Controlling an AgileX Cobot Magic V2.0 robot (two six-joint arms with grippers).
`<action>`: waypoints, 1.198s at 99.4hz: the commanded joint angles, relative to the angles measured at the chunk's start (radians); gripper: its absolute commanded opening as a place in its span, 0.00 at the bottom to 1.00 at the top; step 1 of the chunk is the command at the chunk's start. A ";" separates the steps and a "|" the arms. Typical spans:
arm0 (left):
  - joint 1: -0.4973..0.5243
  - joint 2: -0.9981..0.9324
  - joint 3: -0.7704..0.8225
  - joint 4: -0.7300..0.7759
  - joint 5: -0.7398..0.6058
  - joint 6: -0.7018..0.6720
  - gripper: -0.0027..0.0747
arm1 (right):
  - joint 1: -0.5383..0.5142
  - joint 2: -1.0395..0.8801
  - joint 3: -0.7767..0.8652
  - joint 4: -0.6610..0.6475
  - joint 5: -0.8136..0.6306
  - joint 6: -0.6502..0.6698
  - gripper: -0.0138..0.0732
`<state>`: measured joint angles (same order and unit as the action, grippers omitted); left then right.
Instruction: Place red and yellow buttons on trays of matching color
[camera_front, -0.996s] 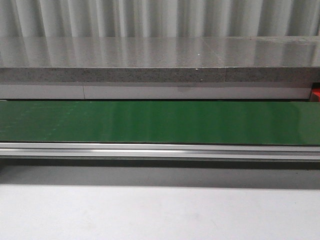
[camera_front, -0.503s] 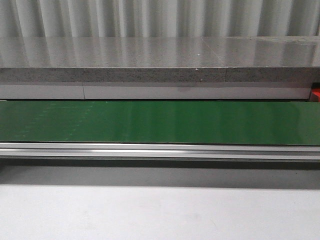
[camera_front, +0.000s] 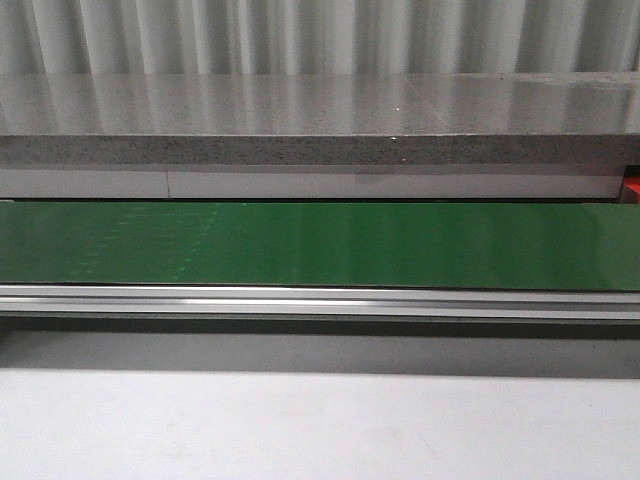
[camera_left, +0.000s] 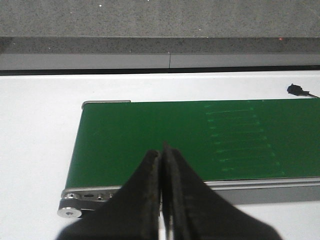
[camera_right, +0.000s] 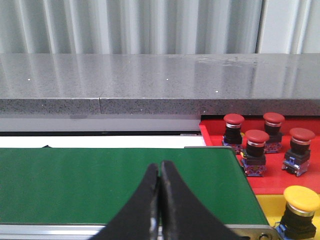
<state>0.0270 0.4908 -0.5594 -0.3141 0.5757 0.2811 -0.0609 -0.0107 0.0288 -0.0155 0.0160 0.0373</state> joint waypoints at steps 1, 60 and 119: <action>-0.006 0.003 -0.027 -0.016 -0.065 -0.002 0.01 | 0.003 -0.017 -0.016 -0.006 -0.073 -0.004 0.02; -0.006 0.003 -0.027 -0.016 -0.065 -0.002 0.01 | 0.003 -0.017 -0.016 -0.006 -0.073 -0.004 0.02; -0.081 -0.056 0.109 0.241 -0.337 -0.358 0.01 | 0.003 -0.017 -0.016 -0.006 -0.073 -0.004 0.02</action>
<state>-0.0178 0.4596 -0.4637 -0.2016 0.3697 0.0813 -0.0609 -0.0107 0.0288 -0.0155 0.0221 0.0373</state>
